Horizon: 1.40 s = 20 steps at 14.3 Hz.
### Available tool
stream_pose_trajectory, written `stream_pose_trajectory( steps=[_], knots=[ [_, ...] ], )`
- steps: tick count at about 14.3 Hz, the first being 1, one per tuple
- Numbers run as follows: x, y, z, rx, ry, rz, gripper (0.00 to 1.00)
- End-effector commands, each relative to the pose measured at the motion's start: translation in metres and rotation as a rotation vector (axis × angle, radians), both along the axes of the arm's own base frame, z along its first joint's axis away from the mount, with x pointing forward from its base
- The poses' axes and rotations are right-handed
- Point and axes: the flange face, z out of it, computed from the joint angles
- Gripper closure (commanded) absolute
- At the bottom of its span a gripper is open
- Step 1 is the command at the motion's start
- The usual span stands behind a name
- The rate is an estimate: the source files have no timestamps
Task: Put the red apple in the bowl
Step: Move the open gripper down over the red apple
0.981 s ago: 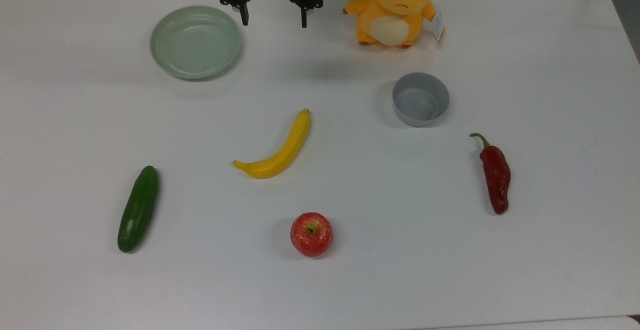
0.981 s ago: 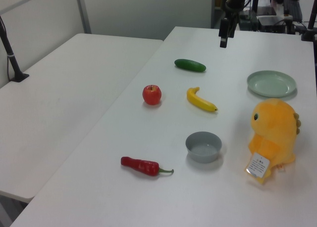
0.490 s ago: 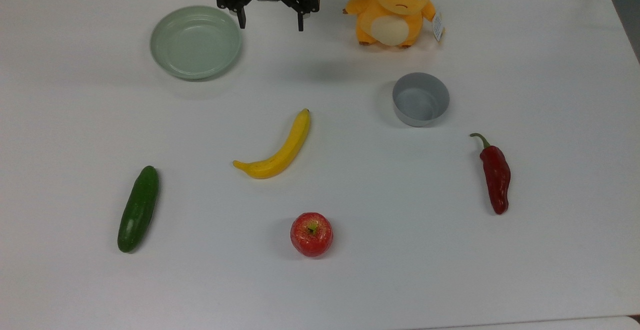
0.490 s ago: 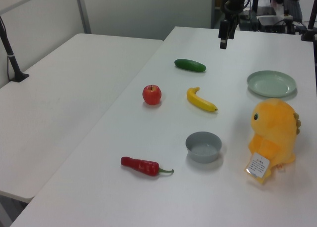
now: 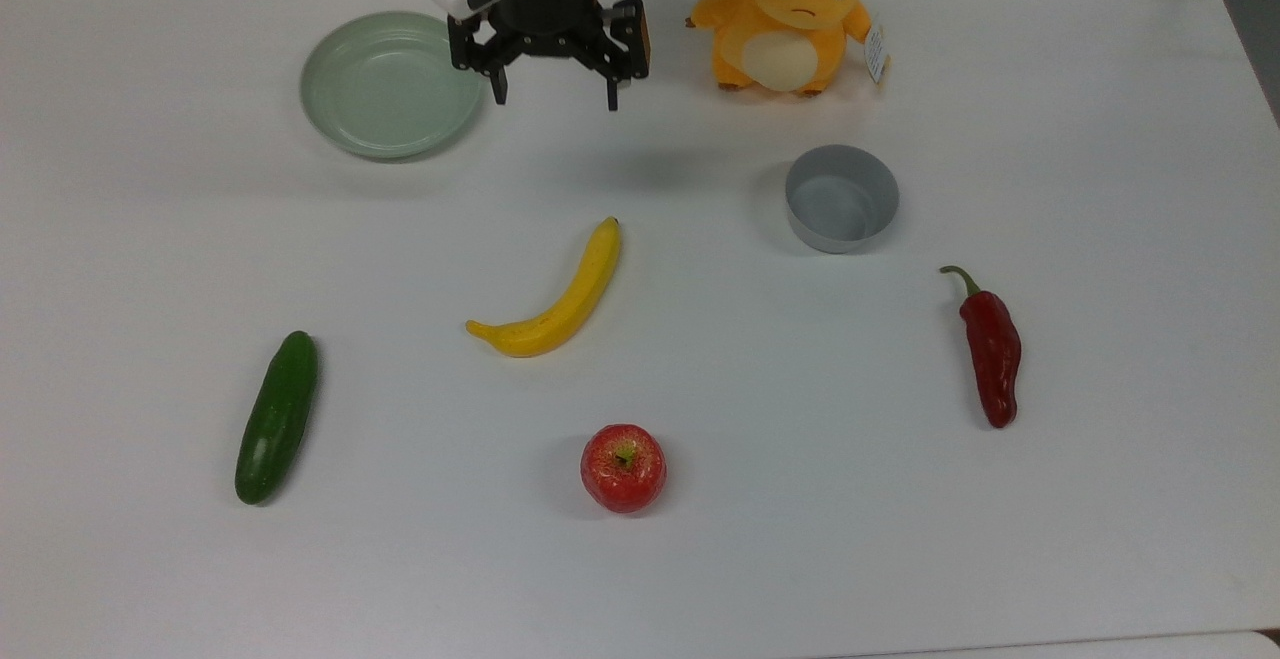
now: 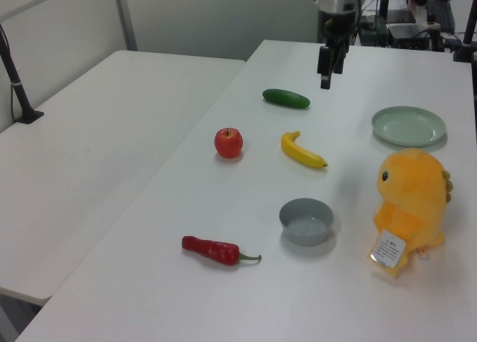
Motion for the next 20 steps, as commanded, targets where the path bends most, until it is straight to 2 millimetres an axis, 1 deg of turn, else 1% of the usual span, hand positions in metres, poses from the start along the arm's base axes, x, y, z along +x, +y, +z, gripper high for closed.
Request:
stream_pose_trajectory(
  steps=[1,3,4,6,7,9,11,12,13,14,15,16,17,19,20],
  knots=[
    [0.03,0.025,-0.023,0.038,-0.015,-0.105,0.0],
    [0.056,0.036,-0.044,0.044,-0.064,-0.244,0.0],
    [0.07,0.038,-0.044,0.074,-0.145,-0.283,0.0],
    [0.092,0.036,-0.045,0.094,-0.255,-0.327,0.0],
    [0.106,0.036,-0.047,0.083,-0.283,-0.341,0.0],
    [0.123,0.039,-0.051,0.015,-0.334,-0.319,0.0],
    [0.135,0.054,-0.067,-0.032,-0.399,-0.259,0.0],
    [0.139,0.056,-0.075,-0.045,-0.425,-0.238,0.0],
    [0.148,0.055,-0.077,-0.041,-0.452,-0.239,0.0],
    [0.158,0.053,-0.086,-0.039,-0.46,-0.254,0.0],
    [0.164,0.054,-0.099,-0.035,-0.455,-0.276,0.0],
    [0.167,0.054,-0.115,-0.046,-0.446,-0.269,0.0],
    [0.169,0.059,-0.134,-0.065,-0.443,-0.247,0.0],
    [0.169,0.078,-0.153,-0.094,-0.456,-0.194,0.0],
    [0.171,0.084,-0.151,-0.091,-0.469,-0.186,0.0]
  ],
)
